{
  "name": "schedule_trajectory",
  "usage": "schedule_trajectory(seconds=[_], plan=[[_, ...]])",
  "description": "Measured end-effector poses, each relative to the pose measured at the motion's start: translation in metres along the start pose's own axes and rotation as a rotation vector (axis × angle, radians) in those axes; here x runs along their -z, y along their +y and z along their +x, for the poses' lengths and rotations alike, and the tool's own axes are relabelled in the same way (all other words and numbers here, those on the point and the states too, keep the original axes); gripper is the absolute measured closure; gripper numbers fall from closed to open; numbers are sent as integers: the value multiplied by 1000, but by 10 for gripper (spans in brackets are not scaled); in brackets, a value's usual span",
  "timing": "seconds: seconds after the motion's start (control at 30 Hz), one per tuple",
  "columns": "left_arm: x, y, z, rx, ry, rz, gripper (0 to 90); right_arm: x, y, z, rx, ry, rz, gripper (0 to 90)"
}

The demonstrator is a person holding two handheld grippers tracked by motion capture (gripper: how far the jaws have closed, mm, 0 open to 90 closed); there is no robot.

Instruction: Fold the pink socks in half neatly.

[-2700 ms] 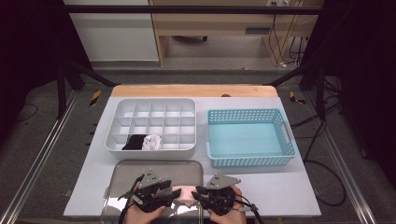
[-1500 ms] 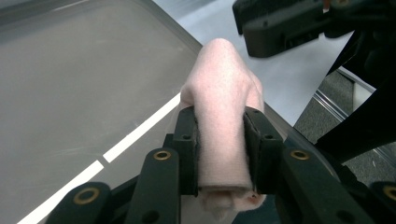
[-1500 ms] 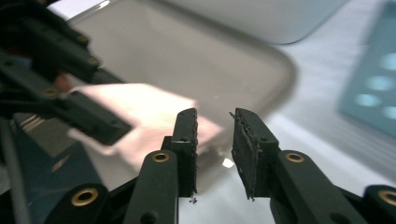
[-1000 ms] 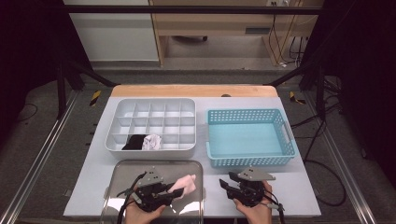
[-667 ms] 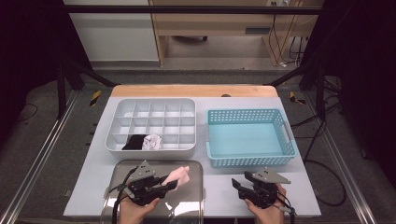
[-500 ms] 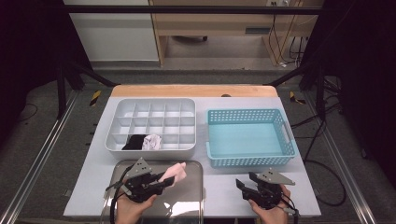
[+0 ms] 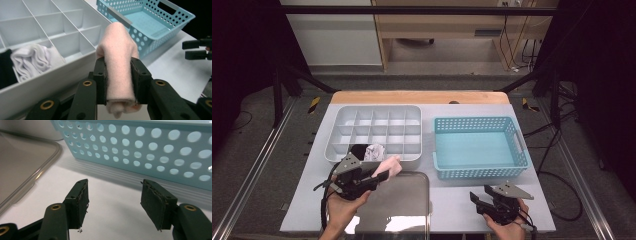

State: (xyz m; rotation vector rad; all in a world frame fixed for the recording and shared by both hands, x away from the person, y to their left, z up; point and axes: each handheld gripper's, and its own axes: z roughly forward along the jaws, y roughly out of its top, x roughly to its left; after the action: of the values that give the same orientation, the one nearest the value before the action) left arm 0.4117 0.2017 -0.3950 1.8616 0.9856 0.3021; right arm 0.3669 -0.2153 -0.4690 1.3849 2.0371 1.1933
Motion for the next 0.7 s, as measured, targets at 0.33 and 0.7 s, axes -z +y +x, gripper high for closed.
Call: schedule_trajectory(seconds=[0.33,0.7], plan=[[-3,23,15,-4,50,-27,679,-2,-1,-1,1,1,13,390],[-13,47,25,-11,86,-49,679,-2,-2,-1,1,1,15,389]])
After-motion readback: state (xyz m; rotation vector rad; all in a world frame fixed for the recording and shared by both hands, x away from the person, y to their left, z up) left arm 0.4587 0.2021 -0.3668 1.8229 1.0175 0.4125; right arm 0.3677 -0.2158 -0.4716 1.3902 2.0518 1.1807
